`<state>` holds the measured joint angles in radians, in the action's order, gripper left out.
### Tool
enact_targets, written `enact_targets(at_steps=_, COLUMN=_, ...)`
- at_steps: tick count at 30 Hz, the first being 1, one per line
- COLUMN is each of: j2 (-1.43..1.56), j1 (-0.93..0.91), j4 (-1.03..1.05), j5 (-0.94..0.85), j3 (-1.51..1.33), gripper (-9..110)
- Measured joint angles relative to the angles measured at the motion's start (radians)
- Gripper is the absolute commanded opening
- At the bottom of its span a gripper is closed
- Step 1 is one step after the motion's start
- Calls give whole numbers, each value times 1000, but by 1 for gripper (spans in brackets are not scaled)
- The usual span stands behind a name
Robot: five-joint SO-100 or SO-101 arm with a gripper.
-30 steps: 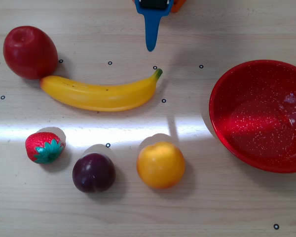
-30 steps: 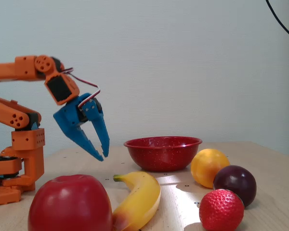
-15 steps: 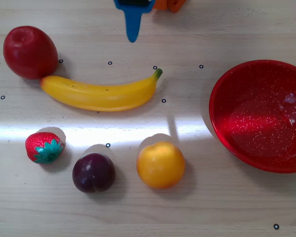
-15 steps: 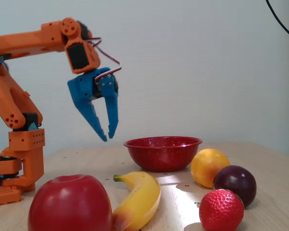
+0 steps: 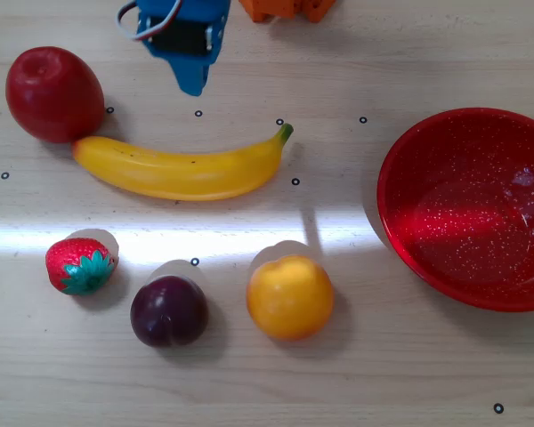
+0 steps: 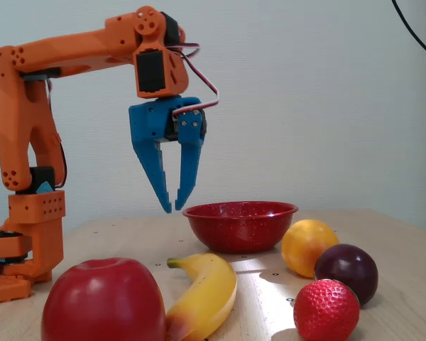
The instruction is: Put the banana in the red bowl.
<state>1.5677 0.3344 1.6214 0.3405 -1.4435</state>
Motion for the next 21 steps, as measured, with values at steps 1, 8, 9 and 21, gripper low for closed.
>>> enact_targets(at_steps=1, j2=-28, j1=3, j4=9, j5=0, j3=23, gripper=0)
enact_targets(at_steps=8, j2=-160, j1=9, j4=21, j5=72, j3=92, gripper=11)
enact_targets(at_steps=9, j2=-167, j1=12, j4=21, j5=84, j3=92, gripper=13)
enact_targets(at_steps=21, j2=-212, j1=71, j4=-23, j5=281, j3=92, gripper=41)
